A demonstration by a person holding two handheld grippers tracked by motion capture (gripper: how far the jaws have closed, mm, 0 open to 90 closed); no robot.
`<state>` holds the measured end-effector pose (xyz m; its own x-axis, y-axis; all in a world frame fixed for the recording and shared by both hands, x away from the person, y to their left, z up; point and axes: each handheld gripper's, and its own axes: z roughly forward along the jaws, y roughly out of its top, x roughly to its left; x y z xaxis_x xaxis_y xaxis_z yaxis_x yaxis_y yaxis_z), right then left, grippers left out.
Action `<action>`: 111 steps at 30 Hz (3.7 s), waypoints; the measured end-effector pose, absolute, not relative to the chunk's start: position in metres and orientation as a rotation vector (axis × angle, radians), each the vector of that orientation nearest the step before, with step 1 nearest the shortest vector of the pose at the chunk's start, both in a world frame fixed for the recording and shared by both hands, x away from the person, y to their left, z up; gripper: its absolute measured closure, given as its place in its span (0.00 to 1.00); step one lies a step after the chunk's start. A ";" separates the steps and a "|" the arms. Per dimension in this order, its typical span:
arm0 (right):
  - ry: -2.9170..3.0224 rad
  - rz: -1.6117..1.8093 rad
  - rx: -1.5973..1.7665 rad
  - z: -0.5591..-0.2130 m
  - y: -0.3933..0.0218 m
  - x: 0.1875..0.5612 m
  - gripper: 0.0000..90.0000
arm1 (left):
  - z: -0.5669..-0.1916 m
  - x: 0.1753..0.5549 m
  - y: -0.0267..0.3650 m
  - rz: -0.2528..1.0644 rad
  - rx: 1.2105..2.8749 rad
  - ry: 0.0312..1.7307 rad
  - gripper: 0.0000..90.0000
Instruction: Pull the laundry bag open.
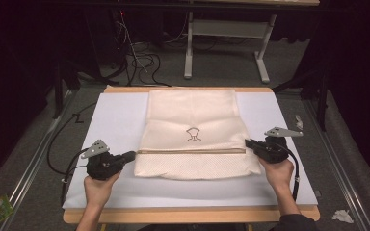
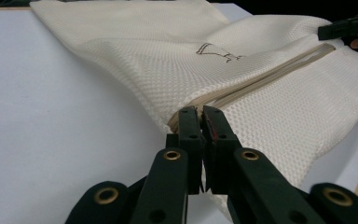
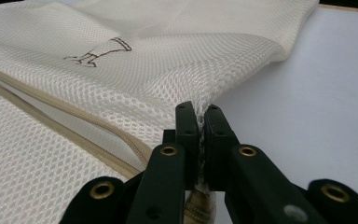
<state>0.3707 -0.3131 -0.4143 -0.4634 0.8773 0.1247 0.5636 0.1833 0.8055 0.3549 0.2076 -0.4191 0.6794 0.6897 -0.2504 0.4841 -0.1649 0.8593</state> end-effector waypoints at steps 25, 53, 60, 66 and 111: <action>2.147 1.153 1.370 -0.428 -0.310 0.366 0.97 | -0.427 0.357 0.206 0.275 1.849 0.980 0.97; 2.219 1.101 1.383 -0.452 -0.305 0.362 0.95 | -0.433 0.351 0.203 0.274 1.915 1.006 0.96; 2.226 1.090 1.410 -0.459 -0.306 0.362 0.94 | -0.437 0.353 0.199 0.274 1.955 1.009 0.96; 2.235 1.081 1.419 -0.464 -0.306 0.363 0.93 | -0.441 0.352 0.196 0.285 1.977 1.019 0.96; 2.035 1.177 1.437 -0.446 -0.335 0.353 0.58 | -0.440 0.353 0.204 0.414 1.879 1.030 0.65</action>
<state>0.3533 -0.3351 -0.4463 -0.4026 0.9029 0.1507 0.5809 0.1247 0.8044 0.3528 0.2036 -0.4395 0.5930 0.7947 -0.1294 0.4842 -0.2235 0.8459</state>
